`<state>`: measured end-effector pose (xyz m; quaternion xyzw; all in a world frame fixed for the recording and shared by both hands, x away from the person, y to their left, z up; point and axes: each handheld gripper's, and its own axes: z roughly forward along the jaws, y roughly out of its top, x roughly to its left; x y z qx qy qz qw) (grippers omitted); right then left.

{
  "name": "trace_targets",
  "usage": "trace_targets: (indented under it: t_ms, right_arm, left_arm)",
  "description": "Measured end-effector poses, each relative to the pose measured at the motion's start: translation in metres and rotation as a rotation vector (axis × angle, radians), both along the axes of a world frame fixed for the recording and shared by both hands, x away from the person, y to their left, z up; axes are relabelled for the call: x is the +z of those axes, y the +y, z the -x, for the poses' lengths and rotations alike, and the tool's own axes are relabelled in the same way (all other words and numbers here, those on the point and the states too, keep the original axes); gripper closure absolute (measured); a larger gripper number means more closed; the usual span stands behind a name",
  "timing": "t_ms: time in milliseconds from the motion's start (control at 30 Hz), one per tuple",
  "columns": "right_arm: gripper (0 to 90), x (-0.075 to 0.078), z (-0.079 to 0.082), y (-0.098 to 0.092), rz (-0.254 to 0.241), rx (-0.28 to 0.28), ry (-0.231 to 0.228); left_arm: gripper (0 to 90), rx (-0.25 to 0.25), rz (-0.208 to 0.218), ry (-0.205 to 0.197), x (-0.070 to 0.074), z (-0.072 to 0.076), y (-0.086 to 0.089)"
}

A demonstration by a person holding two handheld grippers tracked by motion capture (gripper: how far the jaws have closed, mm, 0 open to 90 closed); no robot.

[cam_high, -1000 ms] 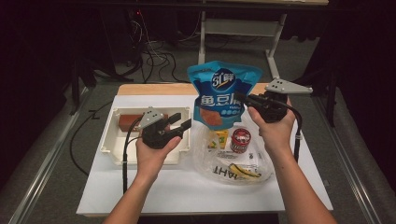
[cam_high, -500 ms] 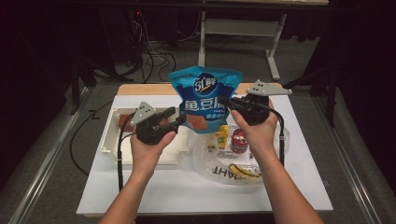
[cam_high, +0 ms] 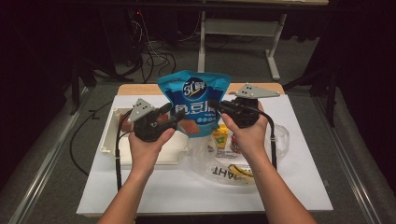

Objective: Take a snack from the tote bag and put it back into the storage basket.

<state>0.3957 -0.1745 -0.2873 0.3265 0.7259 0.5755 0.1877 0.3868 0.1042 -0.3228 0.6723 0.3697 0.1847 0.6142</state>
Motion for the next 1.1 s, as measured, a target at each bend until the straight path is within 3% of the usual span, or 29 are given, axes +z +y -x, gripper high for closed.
trace_targets:
  t_ms: [400,533,667,767,833,967,1100]
  right_arm:
    - [90.0,-0.003,0.001,0.010,-0.003,0.016,0.004]
    - [90.0,-0.002,0.002,0.016,0.004,0.026,0.006]
    - [90.0,-0.003,0.003,0.025,0.012,0.045,0.000]
    - [90.0,-0.003,0.004,0.029,0.014,0.042,0.001]
    - [90.0,-0.003,0.004,0.031,0.009,0.037,-0.010]
    - [89.9,-0.002,0.003,0.033,0.015,0.046,-0.013]
    - [83.6,-0.003,0.005,0.036,0.008,0.068,-0.019]
  left_arm:
    - [45.1,0.018,0.027,-0.011,0.005,0.002,0.002]
    - [45.2,0.034,0.056,-0.026,0.012,0.003,0.004]
    - [48.1,0.046,0.034,-0.038,0.017,0.005,0.000]
    - [56.1,0.064,0.019,-0.049,0.019,0.007,0.000]
    - [66.6,0.049,0.003,-0.062,0.021,0.008,0.001]
    - [81.3,0.048,-0.010,-0.054,0.022,0.009,0.002]
    - [88.8,0.035,0.013,-0.038,0.023,0.007,0.009]
